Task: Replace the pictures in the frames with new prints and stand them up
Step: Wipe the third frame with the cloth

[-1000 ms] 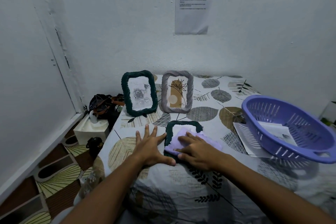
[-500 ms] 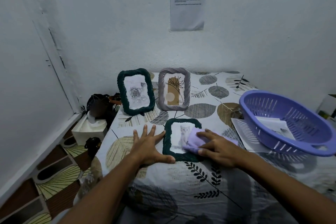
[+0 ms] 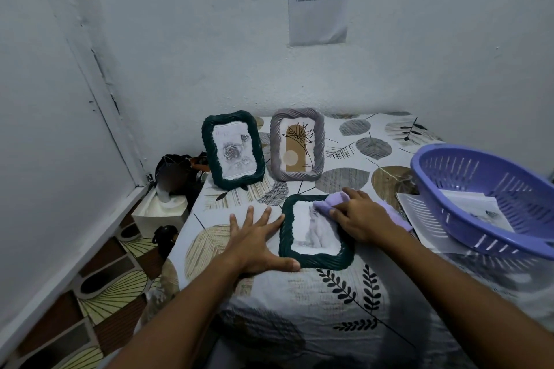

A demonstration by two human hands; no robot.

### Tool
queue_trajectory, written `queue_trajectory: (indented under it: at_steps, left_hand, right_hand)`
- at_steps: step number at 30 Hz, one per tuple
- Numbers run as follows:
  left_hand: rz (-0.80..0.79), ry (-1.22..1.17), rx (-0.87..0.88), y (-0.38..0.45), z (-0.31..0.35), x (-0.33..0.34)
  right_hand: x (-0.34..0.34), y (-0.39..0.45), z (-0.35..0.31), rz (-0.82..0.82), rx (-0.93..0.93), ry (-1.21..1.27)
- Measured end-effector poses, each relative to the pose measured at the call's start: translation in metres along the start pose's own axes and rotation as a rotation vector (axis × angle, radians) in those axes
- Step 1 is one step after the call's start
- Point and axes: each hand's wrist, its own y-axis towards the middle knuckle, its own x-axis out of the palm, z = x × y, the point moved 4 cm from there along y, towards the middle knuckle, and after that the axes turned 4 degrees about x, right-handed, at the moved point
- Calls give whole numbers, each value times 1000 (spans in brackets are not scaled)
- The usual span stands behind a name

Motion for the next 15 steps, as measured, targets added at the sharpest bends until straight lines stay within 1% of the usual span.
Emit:
queue_trajectory:
  at_steps: [5, 9, 15]
  left_hand:
    - [30, 35, 19, 0, 0, 2]
    - [55, 22, 67, 0, 1, 4]
    - [55, 18, 81, 0, 1, 4]
  right_hand:
    - [4, 21, -4, 16, 72, 31]
    - [5, 21, -5, 8, 91, 53]
    - [1, 16, -15, 29, 107, 48]
